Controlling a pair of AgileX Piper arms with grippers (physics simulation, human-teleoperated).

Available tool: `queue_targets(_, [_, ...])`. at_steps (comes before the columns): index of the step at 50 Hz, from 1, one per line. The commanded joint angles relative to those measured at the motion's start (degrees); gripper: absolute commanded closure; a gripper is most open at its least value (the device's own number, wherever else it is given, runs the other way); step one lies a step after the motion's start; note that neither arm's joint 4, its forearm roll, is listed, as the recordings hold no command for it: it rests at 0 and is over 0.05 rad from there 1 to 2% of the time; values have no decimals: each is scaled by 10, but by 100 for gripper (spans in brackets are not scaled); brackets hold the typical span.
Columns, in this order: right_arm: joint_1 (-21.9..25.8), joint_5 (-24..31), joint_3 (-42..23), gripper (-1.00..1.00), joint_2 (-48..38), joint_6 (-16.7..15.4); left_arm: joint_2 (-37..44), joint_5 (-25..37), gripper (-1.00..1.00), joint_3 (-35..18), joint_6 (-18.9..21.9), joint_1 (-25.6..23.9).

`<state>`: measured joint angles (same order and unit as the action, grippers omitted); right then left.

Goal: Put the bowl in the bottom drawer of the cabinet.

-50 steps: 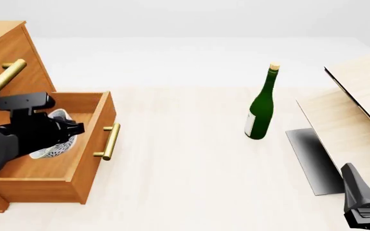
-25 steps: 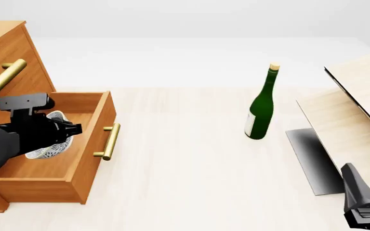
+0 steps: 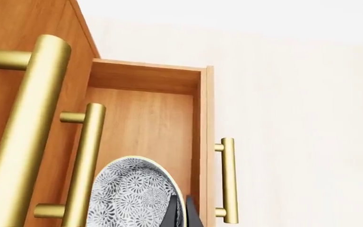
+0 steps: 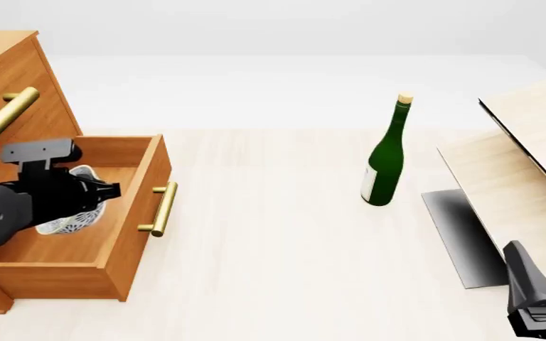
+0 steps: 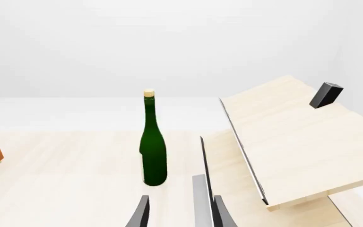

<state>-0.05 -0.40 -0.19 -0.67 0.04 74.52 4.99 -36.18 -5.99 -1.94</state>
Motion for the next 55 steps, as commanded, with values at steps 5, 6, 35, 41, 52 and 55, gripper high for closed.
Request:
queue_targets(5, [0, 0, 0, -100, 0, 0, 4, -1, 100, -3, 20, 16])
queue_targets(6, [0, 0, 0, -100, 0, 0, 7, -5, 100, -3, 17, 14])
queue_targets(35, [0, 0, 0, -100, 0, 0, 55, -29, 100, -8, 41, 14])
queue_targets(41, [0, 0, 0, -100, 0, 0, 57, -33, 100, -6, 44, 17])
queue_targets(52, [0, 0, 0, -100, 0, 0, 70, -45, 100, -4, 49, 24])
queue_targets(55, [0, 0, 0, -100, 0, 0, 81, -55, 100, -2, 49, 24])
